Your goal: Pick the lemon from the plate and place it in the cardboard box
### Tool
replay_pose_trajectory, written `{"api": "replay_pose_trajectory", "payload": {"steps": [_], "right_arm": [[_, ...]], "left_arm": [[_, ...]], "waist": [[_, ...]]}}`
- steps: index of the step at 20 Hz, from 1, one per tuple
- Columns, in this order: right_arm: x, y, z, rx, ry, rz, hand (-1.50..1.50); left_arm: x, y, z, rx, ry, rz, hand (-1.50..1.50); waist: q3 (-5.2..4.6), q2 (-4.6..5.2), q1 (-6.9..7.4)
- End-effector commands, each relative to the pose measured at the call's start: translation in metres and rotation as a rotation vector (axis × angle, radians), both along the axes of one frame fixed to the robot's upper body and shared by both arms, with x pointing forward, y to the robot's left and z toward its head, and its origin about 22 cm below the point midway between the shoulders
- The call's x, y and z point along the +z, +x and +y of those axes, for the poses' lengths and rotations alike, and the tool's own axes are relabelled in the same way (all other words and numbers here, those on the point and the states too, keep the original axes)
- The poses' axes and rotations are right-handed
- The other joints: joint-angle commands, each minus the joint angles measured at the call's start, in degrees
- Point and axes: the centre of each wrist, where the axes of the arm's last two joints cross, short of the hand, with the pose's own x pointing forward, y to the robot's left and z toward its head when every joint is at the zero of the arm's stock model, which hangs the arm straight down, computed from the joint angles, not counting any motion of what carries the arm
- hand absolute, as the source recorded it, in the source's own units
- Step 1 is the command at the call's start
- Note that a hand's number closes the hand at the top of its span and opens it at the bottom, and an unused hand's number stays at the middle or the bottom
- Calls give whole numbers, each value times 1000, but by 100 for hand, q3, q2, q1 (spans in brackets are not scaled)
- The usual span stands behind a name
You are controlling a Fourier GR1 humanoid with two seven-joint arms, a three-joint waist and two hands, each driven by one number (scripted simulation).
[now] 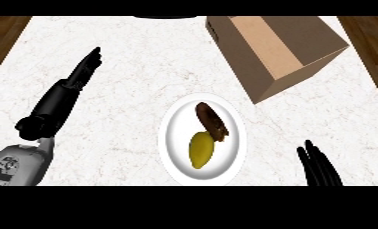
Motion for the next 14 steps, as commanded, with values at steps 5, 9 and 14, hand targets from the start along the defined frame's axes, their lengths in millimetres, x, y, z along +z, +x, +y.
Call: {"api": "replay_pose_trajectory", "payload": {"steps": [5,9,14], "right_arm": [[30,8,61,-55,-191,192,-150],[29,9,106,-55,-234,306,-150],[30,15,127,-68,-218,346,-150]], "left_arm": [[9,9,-15,-40,7,-9,0],[-5,-4,-9,-30,-10,6,0],[14,14,-20,-39,-3,11,0]], "waist": [[6,29,143],[19,5,157],[29,14,124]]}}
